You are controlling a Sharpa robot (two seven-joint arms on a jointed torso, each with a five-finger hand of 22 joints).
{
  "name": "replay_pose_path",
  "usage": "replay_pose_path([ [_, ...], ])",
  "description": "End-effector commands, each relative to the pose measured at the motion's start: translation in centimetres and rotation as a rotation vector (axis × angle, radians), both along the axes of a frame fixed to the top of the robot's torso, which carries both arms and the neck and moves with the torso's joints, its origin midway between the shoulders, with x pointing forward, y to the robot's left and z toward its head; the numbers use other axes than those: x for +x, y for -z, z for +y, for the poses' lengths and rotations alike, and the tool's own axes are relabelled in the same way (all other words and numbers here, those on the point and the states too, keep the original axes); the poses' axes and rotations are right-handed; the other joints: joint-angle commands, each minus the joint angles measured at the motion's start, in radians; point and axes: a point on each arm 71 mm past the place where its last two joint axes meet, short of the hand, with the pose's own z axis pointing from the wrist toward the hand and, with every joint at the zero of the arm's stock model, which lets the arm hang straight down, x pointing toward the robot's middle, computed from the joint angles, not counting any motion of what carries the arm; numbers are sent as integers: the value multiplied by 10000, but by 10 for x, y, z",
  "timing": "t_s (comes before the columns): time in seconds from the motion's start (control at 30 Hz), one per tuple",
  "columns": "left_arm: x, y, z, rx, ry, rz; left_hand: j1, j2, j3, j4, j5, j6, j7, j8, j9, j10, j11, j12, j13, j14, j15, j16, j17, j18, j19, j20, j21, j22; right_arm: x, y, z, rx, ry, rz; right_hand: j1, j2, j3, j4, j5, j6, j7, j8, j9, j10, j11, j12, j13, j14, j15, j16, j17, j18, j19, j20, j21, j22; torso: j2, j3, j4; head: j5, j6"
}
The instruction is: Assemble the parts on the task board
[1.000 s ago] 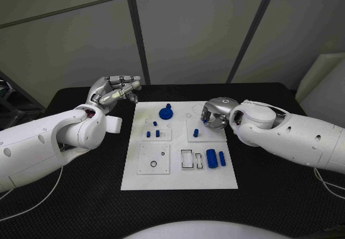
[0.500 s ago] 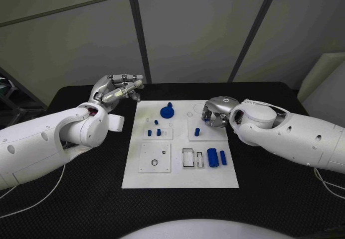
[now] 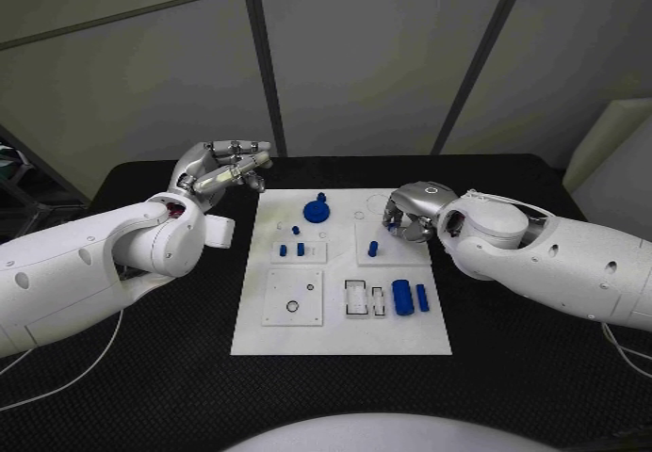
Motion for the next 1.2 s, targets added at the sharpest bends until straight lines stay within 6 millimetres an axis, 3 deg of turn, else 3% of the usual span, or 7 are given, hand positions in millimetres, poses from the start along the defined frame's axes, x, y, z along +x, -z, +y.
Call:
replay_pose_path([
  [0.03,0,0,-2,-80,175,55,248,17,113,-193,105,-2,34,82,-18,-92,25,70,23,-56,-30,22,0,-88,81,-24,-23,7,-4,-7,-2,255,8,-512,35,4,64,-53,-26,6,90,-31,8,-26,52,-73,-12,439,-29,-35,-15,-137,-23,30,53,-1,-3,3,-2,-19,-27],
  [0.4,1,2,0,-58,127,96,363,20,239,-348,142,-13,55,93,-25,-135,39,114,31,-117,-27,-12,-12,-95,52,-46,14,51,-22,-23,-3,882,-261,-970,50,-39,162,-137,4,5,109,-51,9,-22,65,-118,13,430,-23,7,1,-141,-37,42,111,67,5,-6,-12,-19,58],
  [0.53,2,2,0,-55,130,114,357,11,246,-359,141,-19,61,92,-26,-151,46,115,30,-124,-23,-16,-13,-97,46,-46,20,58,-29,-34,5,1299,-561,-1189,53,-53,206,-165,26,3,118,-61,9,-23,72,-138,23,426,-21,17,-1,-143,-41,46,136,95,2,0,-2,-1,88],
  [0.77,1,3,-1,-56,144,138,341,1,262,-375,142,-36,74,87,-31,-188,60,113,26,-135,-15,-24,-17,-101,34,-44,30,72,-49,-50,27,2229,-1534,-1506,49,-105,328,-257,166,34,132,-74,16,20,81,-181,63,438,-21,151,101,-177,9,50,312,326,-9,-30,13,100,109],
  [0.9,2,3,-2,-64,169,153,341,1,262,-375,142,-36,74,87,-31,-188,60,113,26,-135,-15,-24,-17,-101,34,-44,30,72,-55,-53,40,2519,-1861,-1368,35,-111,335,-258,176,34,134,-78,16,20,84,-190,66,438,-21,158,103,-177,7,51,318,332,-12,-36,15,226,117],
  [1.07,2,3,-6,-91,232,166,320,-4,271,-380,140,-48,84,85,-33,-212,71,113,23,-141,-7,-27,-18,-104,25,-41,37,81,-56,-51,62,2661,-2315,-889,-40,-155,333,-254,198,5,149,-108,9,-5,97,-235,76,435,-11,181,104,-175,-12,58,332,340,-1,-59,40,512,84],
  [1.2,4,4,-8,-106,253,168,306,-9,273,-381,139,-57,89,83,-35,-224,76,114,22,-143,-2,-28,-19,-106,20,-39,41,85,-57,-43,80,2704,-2676,-478,-52,-159,330,-251,199,2,151,-112,8,-7,99,-241,78,435,-10,189,110,-174,-15,59,335,342,10,-29,31,802,27],
])
